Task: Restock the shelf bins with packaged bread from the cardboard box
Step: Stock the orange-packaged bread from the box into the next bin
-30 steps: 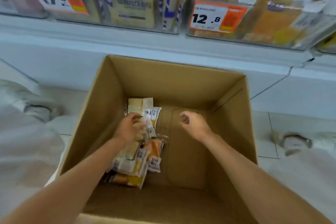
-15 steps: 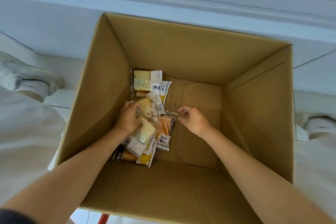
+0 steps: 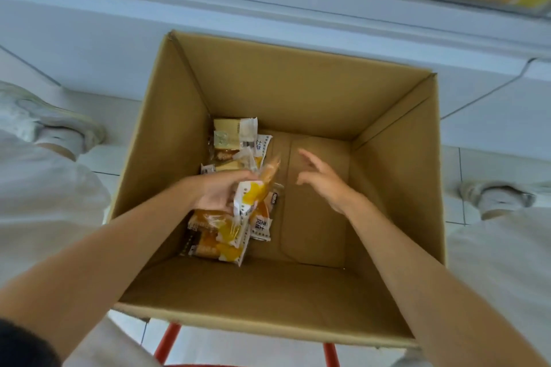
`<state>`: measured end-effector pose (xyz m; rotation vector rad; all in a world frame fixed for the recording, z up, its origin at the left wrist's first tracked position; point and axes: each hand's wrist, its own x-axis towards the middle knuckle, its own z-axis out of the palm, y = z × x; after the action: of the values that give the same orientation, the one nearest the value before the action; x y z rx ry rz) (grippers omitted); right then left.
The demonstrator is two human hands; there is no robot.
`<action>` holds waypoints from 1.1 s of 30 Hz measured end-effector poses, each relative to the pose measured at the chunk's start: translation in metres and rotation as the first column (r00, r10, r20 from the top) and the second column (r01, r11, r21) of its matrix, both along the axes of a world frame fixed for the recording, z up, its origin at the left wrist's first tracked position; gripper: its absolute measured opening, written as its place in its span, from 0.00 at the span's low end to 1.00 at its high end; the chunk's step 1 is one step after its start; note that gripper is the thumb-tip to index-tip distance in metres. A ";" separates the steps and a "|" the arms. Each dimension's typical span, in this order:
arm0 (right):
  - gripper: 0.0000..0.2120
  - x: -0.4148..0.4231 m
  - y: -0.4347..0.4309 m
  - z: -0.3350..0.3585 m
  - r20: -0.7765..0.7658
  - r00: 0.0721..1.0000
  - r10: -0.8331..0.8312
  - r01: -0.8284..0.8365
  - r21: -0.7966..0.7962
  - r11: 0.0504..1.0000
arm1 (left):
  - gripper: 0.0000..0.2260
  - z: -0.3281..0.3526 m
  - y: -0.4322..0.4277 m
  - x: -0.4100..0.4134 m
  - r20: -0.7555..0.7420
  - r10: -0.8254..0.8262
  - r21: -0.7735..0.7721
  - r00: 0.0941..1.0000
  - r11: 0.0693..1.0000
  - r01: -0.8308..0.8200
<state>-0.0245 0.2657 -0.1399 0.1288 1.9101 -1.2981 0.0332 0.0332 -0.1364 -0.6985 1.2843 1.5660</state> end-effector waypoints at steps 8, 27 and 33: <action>0.19 -0.013 0.010 0.021 0.303 0.951 -0.064 0.157 -0.294 0.943 | 0.38 0.035 0.004 -0.006 0.081 0.242 0.375 0.967 0.892 -0.255; 0.12 -0.023 -0.010 0.045 -0.094 0.996 -0.006 0.001 -0.052 0.999 | 0.27 0.039 -0.005 -0.032 -0.352 0.476 -0.057 0.806 0.848 -0.526; 0.14 -0.002 -0.022 0.036 0.344 0.865 -0.366 0.487 -0.392 0.781 | 0.36 0.037 0.004 -0.009 -0.094 0.322 0.092 0.942 0.945 -0.314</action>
<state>-0.0266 0.2440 -0.1040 0.4829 1.3402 -1.9205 0.0243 0.0368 -0.0997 -0.8130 1.2261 1.9284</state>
